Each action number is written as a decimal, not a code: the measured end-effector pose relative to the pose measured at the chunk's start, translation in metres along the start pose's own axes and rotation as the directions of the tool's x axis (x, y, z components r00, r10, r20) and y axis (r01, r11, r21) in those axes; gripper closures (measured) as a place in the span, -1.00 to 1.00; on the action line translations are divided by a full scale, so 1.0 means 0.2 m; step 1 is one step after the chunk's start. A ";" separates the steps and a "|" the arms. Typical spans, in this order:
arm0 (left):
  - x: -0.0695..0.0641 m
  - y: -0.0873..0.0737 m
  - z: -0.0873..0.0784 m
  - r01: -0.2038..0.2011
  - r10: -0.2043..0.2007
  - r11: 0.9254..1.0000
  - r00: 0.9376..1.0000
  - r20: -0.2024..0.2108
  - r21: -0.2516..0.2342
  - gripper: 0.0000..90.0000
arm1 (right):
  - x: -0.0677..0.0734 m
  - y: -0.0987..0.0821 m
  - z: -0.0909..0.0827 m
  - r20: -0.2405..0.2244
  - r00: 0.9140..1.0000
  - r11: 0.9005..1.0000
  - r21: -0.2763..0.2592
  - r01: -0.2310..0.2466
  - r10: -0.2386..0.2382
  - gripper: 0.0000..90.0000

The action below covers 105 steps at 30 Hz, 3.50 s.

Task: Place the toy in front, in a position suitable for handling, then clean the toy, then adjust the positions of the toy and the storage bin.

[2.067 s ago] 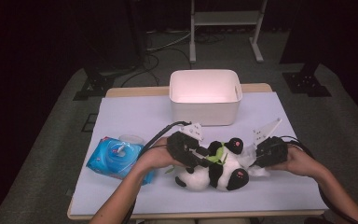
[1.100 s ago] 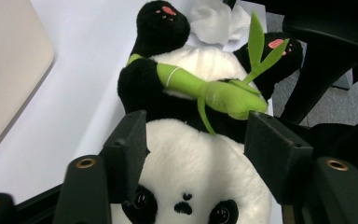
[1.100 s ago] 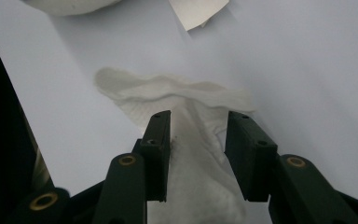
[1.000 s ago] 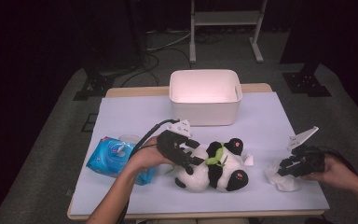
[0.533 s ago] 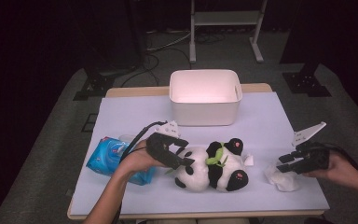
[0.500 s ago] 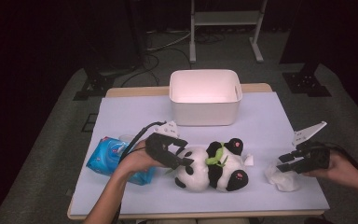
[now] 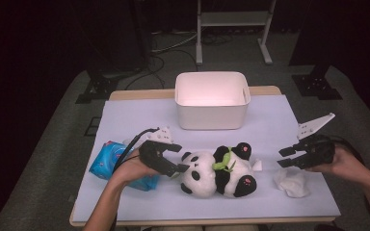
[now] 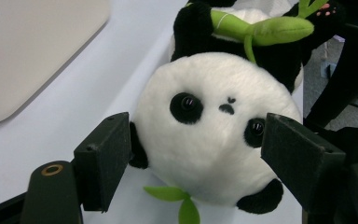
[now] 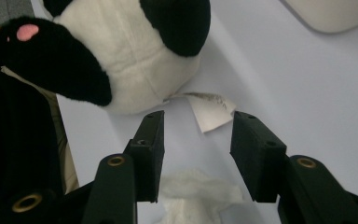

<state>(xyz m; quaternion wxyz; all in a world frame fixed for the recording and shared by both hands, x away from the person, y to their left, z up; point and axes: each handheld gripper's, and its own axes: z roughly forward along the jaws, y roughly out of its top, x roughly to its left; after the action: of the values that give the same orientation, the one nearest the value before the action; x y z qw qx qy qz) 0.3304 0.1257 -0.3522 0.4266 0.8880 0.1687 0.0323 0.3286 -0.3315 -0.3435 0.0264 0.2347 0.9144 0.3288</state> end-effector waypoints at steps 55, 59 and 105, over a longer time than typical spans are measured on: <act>0.00 -0.20 -0.12 0.085 -0.083 0.996 0.992 -0.094 0.021 -0.78 | -0.02 0.65 0.18 -0.041 0.976 0.977 -0.014 0.212 -0.213 -0.14; 0.00 -0.22 -0.12 0.088 -0.086 0.996 0.992 -0.096 0.020 -0.78 | -0.02 0.70 0.20 -0.049 0.973 0.974 0.000 0.227 -0.227 -0.13; -0.03 -0.27 -0.11 0.082 -0.077 0.996 0.991 -0.108 0.039 -0.83 | -0.18 1.03 0.37 -0.022 0.953 0.949 0.083 0.304 -0.303 -0.07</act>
<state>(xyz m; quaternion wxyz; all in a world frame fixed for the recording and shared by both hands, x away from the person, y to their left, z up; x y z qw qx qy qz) 0.3066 0.1710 -0.3794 0.3983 0.8867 0.2273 0.0589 0.4594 -0.1647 -0.2799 0.0627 0.0909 0.9529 0.2824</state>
